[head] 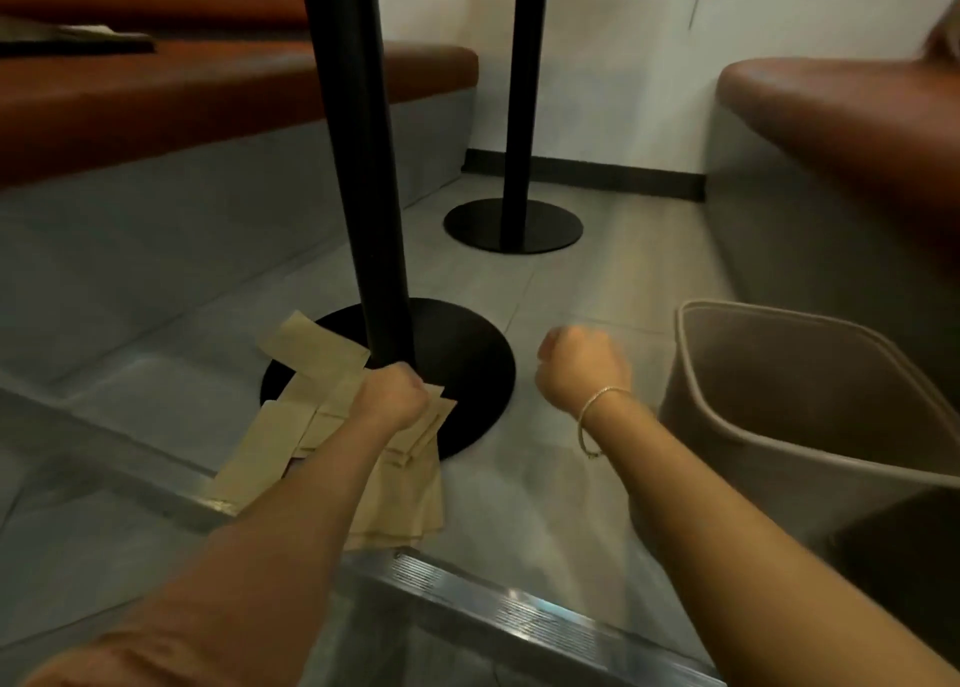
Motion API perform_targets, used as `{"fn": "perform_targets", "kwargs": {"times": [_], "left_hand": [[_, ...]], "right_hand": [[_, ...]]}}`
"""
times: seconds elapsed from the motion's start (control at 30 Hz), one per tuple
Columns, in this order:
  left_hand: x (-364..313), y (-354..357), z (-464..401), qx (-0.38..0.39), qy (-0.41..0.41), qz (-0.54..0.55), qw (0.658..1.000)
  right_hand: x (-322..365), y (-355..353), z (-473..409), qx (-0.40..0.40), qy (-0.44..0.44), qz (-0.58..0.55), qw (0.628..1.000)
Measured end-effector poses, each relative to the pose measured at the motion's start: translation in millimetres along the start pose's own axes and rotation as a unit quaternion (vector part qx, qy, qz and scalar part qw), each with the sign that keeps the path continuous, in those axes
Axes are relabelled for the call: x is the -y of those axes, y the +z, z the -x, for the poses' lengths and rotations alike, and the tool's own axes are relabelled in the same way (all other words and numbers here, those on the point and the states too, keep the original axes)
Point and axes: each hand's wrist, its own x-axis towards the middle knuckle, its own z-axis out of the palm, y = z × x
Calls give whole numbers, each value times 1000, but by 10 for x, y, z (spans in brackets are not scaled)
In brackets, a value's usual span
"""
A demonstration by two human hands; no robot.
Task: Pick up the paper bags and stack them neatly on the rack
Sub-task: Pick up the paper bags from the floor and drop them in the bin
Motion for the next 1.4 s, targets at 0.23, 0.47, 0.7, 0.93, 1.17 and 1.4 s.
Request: {"fn": "perform_targets", "kwargs": {"times": [0.23, 0.47, 0.7, 0.93, 1.17, 1.4], "left_hand": [[741, 411, -243, 6, -78, -25, 997], [802, 824, -458, -27, -13, -5, 1000], [815, 980, -630, -48, 7, -99, 994], [815, 844, -762, -30, 21, -156, 987], [793, 845, -839, -22, 16, -187, 982], [888, 828, -926, -45, -6, -106, 993]], "right_hand": [[-2, 986, -175, 133, -9, 24, 991], [36, 1565, -294, 182, -9, 48, 982], [118, 1712, -336, 190, -27, -19, 981], [345, 2008, -482, 209, 102, -307, 923], [467, 2286, -593, 237, 228, -494, 805], [578, 2399, -674, 198, 285, -512, 786]]}}
